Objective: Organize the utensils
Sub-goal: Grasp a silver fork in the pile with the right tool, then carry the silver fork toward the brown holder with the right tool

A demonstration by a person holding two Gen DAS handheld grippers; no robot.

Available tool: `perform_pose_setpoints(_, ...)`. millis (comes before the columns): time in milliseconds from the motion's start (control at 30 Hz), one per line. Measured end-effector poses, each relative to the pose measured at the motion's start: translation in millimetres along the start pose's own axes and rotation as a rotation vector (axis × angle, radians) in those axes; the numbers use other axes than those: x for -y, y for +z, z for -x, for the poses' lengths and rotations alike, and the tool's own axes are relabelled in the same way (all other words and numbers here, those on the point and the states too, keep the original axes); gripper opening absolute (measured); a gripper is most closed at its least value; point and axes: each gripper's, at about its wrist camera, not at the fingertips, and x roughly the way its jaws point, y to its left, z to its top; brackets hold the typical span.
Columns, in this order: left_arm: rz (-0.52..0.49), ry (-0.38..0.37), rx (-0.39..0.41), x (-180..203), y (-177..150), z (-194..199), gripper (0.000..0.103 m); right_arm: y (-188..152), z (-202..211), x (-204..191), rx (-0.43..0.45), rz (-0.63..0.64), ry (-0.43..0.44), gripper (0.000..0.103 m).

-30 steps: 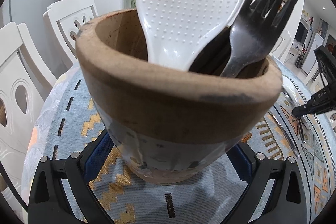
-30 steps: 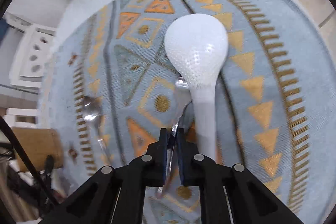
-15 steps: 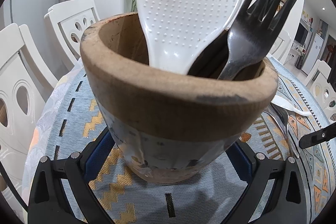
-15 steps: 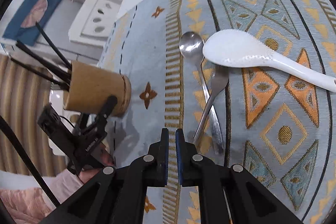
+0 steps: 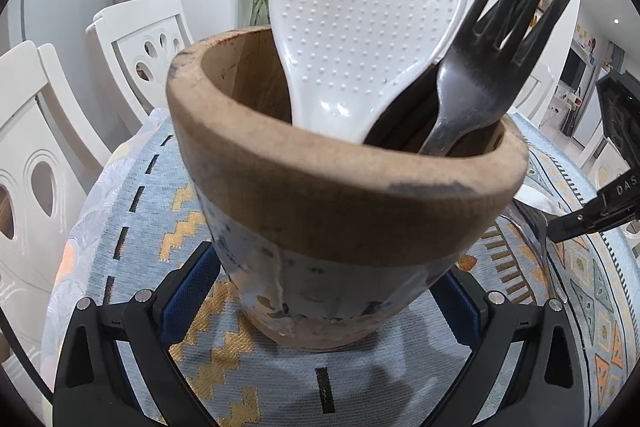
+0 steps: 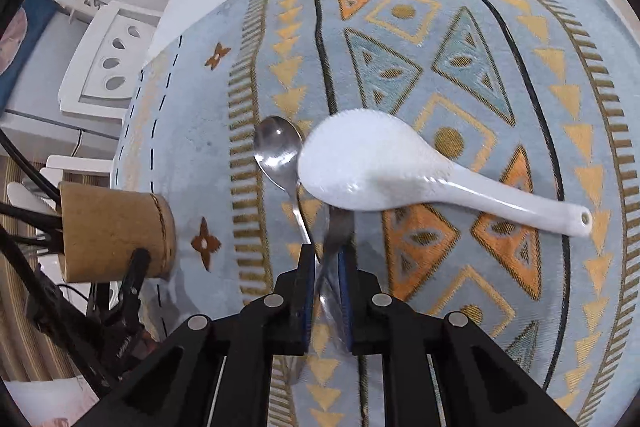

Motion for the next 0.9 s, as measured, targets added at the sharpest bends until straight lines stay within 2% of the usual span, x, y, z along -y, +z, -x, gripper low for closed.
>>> perform_pose_setpoints(67,0.003,-0.003,-0.002,0.2,-0.6,-0.2,0.101,2.0,-4.0,-5.3,-0.004,0.006,-0.033,0.015)
perform_pose_setpoints(133,0.002,0.0,-0.007,1.2,-1.0,-1.3,0.101,6.3,-12.3,-10.2,-0.015,0.003,-0.062,0.031)
perform_pose_setpoints(367,0.001,0.0,-0.01,0.2,-0.5,-2.7,0.101,21.8,-28.5,-13.5,0.001,0.005,-0.081,0.03)
perform_pose_setpoints(433,0.002,0.0,-0.009,0.4,-0.6,-2.6,0.101,23.7,-28.5,-10.6,0.018,-0.01,-0.092,0.017)
perform_pose_setpoints(467,0.002,0.0,-0.009,0.4,-0.6,-2.7,0.101,23.7,-28.2,-9.6,0.017,-0.017,-0.087,0.017)
perform_pose_setpoints(533,0.002,0.0,-0.01,0.6,-0.8,-2.8,0.101,21.4,-27.0,-8.4,0.009,-0.035,-0.008,0.007)
perform_pose_setpoints(700,0.002,0.001,-0.012,-0.3,0.3,-4.7,0.101,10.1,-30.5,-18.3,0.007,-0.041,0.123,0.007)
perform_pose_setpoints(900,0.001,0.002,-0.006,1.3,-2.0,-2.9,0.101,-1.3,-36.8,-38.6,-0.001,-0.013,0.229,0.007)
